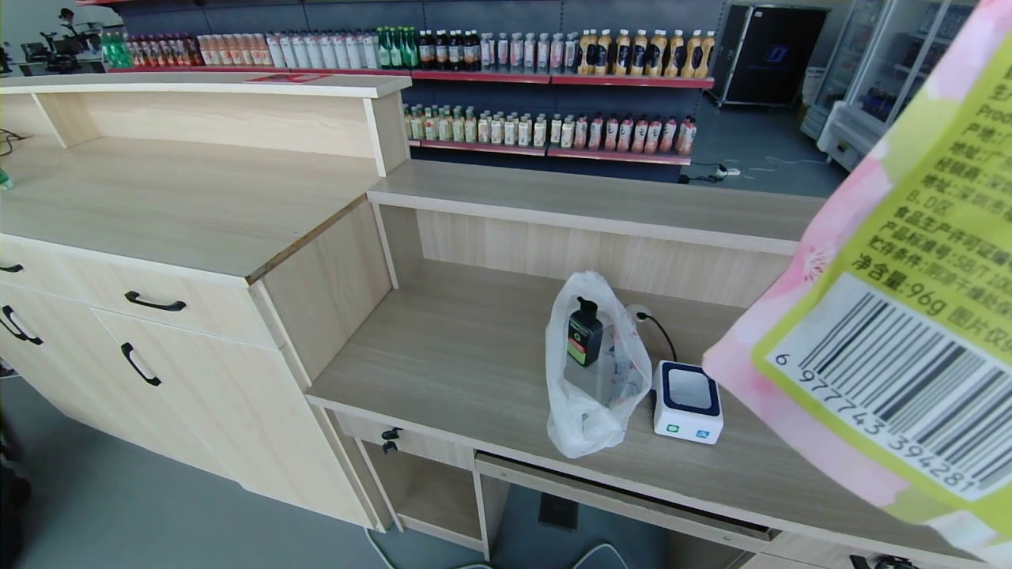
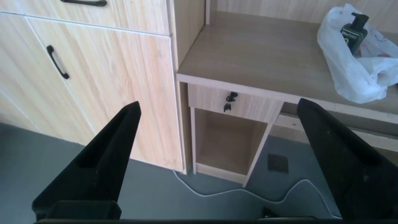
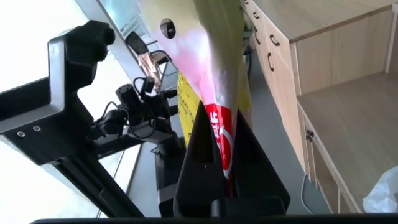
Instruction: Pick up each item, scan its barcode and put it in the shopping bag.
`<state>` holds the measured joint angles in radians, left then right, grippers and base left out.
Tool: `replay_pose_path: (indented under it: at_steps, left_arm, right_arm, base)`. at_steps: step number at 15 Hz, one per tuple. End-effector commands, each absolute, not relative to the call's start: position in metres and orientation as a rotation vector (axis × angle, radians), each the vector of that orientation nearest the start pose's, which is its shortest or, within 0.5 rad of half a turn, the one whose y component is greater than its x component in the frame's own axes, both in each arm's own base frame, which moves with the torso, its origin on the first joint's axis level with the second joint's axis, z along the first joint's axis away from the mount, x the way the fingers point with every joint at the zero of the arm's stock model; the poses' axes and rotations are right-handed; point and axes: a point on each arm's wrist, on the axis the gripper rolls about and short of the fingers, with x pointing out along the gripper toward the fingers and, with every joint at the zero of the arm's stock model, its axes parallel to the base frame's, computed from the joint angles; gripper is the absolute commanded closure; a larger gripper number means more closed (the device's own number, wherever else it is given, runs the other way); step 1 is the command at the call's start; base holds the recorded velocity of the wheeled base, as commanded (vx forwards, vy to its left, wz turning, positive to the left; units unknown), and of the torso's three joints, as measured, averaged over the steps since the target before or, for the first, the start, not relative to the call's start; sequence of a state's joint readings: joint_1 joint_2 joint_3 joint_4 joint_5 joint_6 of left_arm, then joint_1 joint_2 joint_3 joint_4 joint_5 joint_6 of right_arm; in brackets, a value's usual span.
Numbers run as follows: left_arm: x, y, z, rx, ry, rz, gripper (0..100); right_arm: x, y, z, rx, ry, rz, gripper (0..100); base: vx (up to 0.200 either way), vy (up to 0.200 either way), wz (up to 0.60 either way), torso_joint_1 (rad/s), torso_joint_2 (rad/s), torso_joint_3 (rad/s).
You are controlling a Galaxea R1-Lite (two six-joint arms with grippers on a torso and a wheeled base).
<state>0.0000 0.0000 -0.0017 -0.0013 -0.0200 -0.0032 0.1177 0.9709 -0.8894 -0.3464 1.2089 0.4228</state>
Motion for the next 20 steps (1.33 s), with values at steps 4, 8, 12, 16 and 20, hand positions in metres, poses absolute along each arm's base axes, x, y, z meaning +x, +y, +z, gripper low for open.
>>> replay_pose_path:
  at_steps: [4, 8, 12, 16, 20]
  left_arm:
    - [-0.023, 0.0, 0.076, -0.003, -0.002, -0.02, 0]
    - [-0.023, 0.0, 0.076, -0.003, -0.002, -0.02, 0]
    - [-0.023, 0.0, 0.076, -0.003, -0.002, -0.02, 0]
    - [-0.023, 0.0, 0.076, -0.003, -0.002, -0.02, 0]
    - [-0.023, 0.0, 0.076, -0.003, -0.002, -0.02, 0]
  right_arm:
    - [0.096, 0.032, 0.329, 0.204, 0.038, 1.331, 100]
    - [0.099, 0.032, 0.327, 0.204, 0.044, 1.326, 100]
    - [0.126, 0.023, 0.301, 0.123, 0.019, 1.136, 100]
    - [0.182, -0.013, 0.245, -0.288, 0.017, 0.715, 100]
    - [0.207, -0.049, 0.215, -0.681, 0.068, 0.511, 100]
  base:
    - [0.0, 0.0, 0.0, 0.0, 0.0, 0.0]
    - [0.0, 0.0, 0.0, 0.0, 0.0, 0.0]
    - [0.0, 0.0, 0.0, 0.0, 0.0, 0.0]
    - [0.0, 0.0, 0.0, 0.0, 0.0, 0.0]
    - [0.0, 0.0, 0.0, 0.0, 0.0, 0.0]
